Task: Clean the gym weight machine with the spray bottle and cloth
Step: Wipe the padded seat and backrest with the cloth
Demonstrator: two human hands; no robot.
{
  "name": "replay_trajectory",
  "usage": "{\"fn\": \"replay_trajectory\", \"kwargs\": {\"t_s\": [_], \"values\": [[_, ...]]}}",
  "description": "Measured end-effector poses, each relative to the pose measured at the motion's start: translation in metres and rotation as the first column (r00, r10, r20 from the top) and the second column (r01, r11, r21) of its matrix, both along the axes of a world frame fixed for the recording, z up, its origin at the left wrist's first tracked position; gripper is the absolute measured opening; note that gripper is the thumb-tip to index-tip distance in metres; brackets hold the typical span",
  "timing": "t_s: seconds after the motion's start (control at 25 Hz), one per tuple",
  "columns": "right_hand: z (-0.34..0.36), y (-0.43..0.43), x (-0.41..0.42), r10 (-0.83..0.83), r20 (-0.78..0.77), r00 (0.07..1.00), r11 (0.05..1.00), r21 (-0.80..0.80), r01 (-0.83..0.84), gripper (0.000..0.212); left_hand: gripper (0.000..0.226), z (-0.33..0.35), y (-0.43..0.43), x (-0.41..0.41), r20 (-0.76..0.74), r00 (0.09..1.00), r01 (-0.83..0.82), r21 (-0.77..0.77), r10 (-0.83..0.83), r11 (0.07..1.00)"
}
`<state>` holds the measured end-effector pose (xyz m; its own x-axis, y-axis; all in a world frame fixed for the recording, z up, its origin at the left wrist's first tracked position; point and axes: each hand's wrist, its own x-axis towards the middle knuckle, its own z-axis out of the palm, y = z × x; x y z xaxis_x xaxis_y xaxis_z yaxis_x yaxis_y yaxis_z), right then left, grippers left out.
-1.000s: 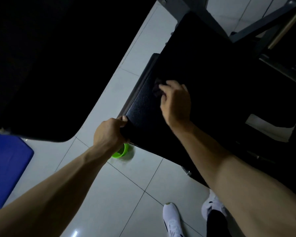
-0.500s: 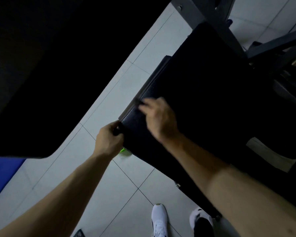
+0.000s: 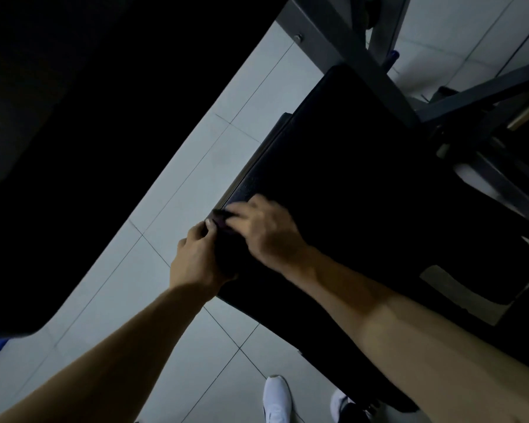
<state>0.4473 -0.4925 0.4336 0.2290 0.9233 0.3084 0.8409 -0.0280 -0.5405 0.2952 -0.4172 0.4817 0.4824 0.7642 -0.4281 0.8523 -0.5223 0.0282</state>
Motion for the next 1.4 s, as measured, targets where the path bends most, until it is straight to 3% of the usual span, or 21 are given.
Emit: {"fn": "replay_trajectory", "kwargs": {"t_s": [0.08, 0.16, 0.24, 0.36, 0.48, 0.6, 0.68, 0.76, 0.84, 0.88, 0.96, 1.04, 1.16, 1.24, 1.32, 1.4], "values": [[0.0, 0.007, 0.053, -0.19, 0.01, 0.982, 0.982, 0.026, 0.19, 0.03, 0.113, 0.002, 0.0, 0.005, -0.097, 0.995, 0.019, 0.02, -0.017, 1.0], [0.0, 0.01, 0.103, -0.484, -0.05, 0.874, 0.875, -0.063, 0.48, 0.031, 0.112, 0.005, -0.003, 0.009, -0.119, 0.993, 0.018, 0.031, -0.014, 0.999], [0.001, 0.009, 0.104, -0.62, -0.086, 0.78, 0.784, -0.09, 0.614, 0.032, 0.111, 0.006, -0.005, 0.009, -0.107, 0.994, 0.008, 0.029, -0.005, 1.0], [0.002, -0.008, 0.023, -0.384, -0.081, 0.92, 0.922, 0.01, 0.386, 0.026, 0.111, 0.007, -0.005, 0.009, -0.124, 0.992, -0.012, 0.048, 0.018, 0.999], [-0.008, -0.042, -0.059, -0.104, -0.103, 0.989, 0.994, -0.026, 0.102, 0.015, 0.094, 0.003, -0.01, 0.012, -0.073, 0.996, -0.04, 0.071, 0.045, 0.997], [-0.02, -0.048, -0.029, 0.012, -0.047, 0.999, 1.0, -0.01, -0.012, 0.022, 0.103, 0.002, -0.012, 0.012, -0.074, 0.996, -0.041, 0.071, 0.046, 0.997], [-0.022, -0.046, 0.03, -0.12, -0.009, 0.993, 0.991, -0.062, 0.12, 0.035, 0.112, 0.0, -0.012, 0.01, -0.076, 0.996, -0.046, 0.055, 0.05, 0.997], [-0.022, -0.046, 0.089, -0.391, 0.001, 0.92, 0.909, -0.153, 0.386, 0.041, 0.114, -0.003, -0.017, 0.01, -0.045, 0.996, -0.069, 0.053, 0.071, 0.996], [-0.024, -0.048, 0.102, -0.593, -0.056, 0.803, 0.798, -0.174, 0.577, 0.038, 0.114, -0.008, -0.024, 0.012, -0.009, 0.994, -0.104, 0.071, 0.105, 0.992], [-0.022, -0.048, 0.087, -0.599, -0.056, 0.799, 0.794, -0.17, 0.584, 0.038, 0.112, -0.01, -0.027, 0.012, 0.005, 0.994, -0.108, 0.087, 0.108, 0.99], [-0.017, -0.053, 0.035, -0.453, -0.065, 0.889, 0.884, -0.163, 0.439, 0.037, 0.107, -0.012, -0.031, 0.011, 0.028, 0.995, -0.096, 0.104, 0.093, 0.99], [-0.019, -0.068, -0.016, -0.196, -0.085, 0.977, 0.973, -0.14, 0.183, 0.037, 0.099, -0.011, -0.036, 0.009, 0.049, 0.996, -0.081, 0.095, 0.077, 0.992], [-0.029, -0.088, -0.029, 0.097, -0.041, 0.994, 0.988, -0.116, -0.101, 0.036, 0.1, -0.005, -0.05, 0.016, 0.041, 0.999, 0.03, 0.067, -0.033, 0.997], [-0.035, -0.087, 0.008, 0.01, -0.009, 1.0, 0.997, -0.074, -0.011, 0.041, 0.115, -0.006, -0.058, 0.029, -0.006, 0.991, 0.133, 0.029, -0.133, 0.991], [-0.037, -0.085, 0.061, -0.237, -0.01, 0.971, 0.968, -0.081, 0.236, 0.039, 0.132, -0.01, -0.061, 0.043, -0.067, 0.979, 0.194, -0.015, -0.195, 0.981], [-0.04, -0.089, 0.101, -0.512, -0.078, 0.855, 0.855, -0.135, 0.5, 0.042, 0.137, -0.013, -0.061, 0.051, -0.102, 0.975, 0.195, -0.043, -0.198, 0.98]]}}
